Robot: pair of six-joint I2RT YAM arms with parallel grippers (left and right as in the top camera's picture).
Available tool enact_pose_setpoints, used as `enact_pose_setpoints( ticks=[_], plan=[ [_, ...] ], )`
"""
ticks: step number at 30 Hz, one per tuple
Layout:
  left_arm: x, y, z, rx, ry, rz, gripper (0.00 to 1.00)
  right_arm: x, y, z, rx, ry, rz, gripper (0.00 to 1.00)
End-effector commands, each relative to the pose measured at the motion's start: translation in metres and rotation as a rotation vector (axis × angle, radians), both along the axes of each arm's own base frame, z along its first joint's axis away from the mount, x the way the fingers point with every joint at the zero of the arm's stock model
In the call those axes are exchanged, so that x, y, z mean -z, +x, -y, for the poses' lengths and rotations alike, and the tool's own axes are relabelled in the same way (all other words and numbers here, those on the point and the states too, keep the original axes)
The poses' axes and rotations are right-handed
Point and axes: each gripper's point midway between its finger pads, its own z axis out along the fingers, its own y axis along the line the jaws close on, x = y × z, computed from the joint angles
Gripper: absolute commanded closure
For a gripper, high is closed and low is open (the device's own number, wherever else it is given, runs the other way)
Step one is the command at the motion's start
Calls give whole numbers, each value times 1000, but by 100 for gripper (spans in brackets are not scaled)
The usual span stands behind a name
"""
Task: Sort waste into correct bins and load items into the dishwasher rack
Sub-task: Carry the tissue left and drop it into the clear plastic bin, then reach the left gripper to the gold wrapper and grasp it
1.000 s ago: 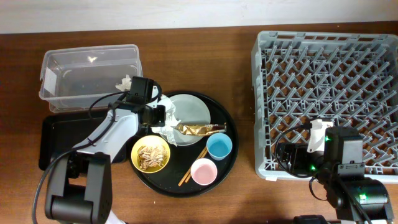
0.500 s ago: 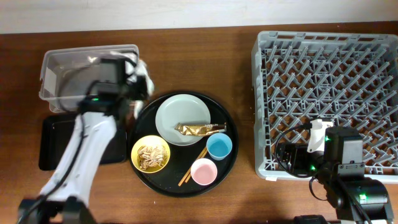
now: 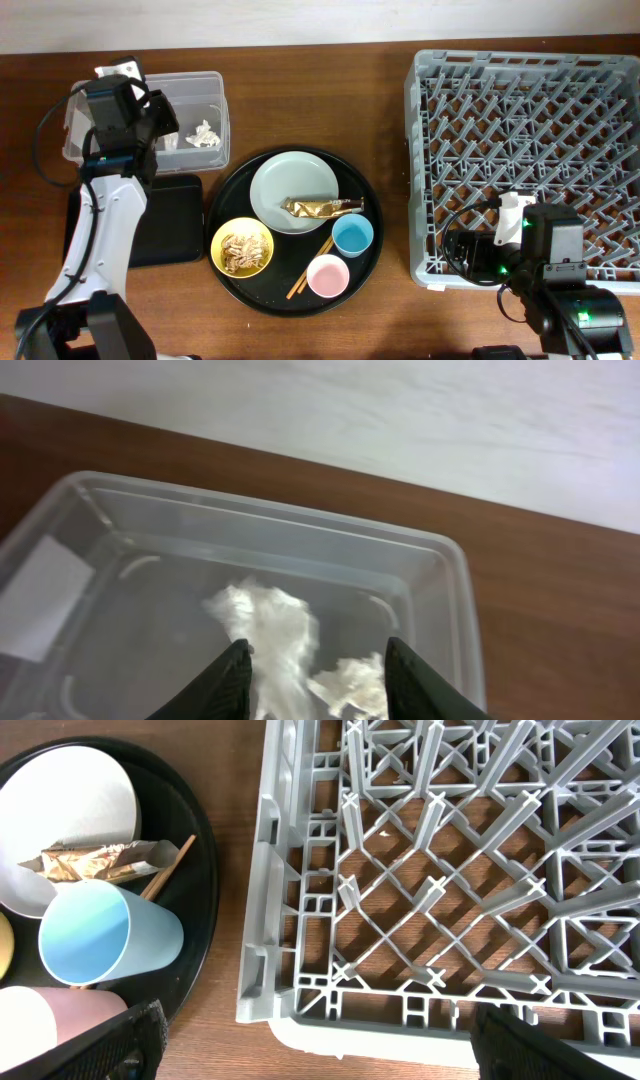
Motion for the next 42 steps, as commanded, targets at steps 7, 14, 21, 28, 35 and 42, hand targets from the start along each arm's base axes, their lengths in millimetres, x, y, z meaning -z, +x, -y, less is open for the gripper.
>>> enact_pose_setpoints(
  ticks=[7,14,21,28,35,42],
  plan=[
    [66,-67,137,402,-203,-383,57,-8,2,-1,1,3,21,2],
    [126,-123,214,584,-150,-629,42,-8,2,-1,1,3,20,2],
    [176,-140,249,660,-83,-743,34,-7,1,-1,0,3,17,2],
    [178,-147,251,567,-156,-789,28,-6,2,-1,0,3,7,1],
    [175,-141,253,494,-216,-774,26,3,2,-1,0,2,-39,2],
    [174,-144,257,270,-406,-821,1,4,1,-1,1,2,-48,2]
  ],
)
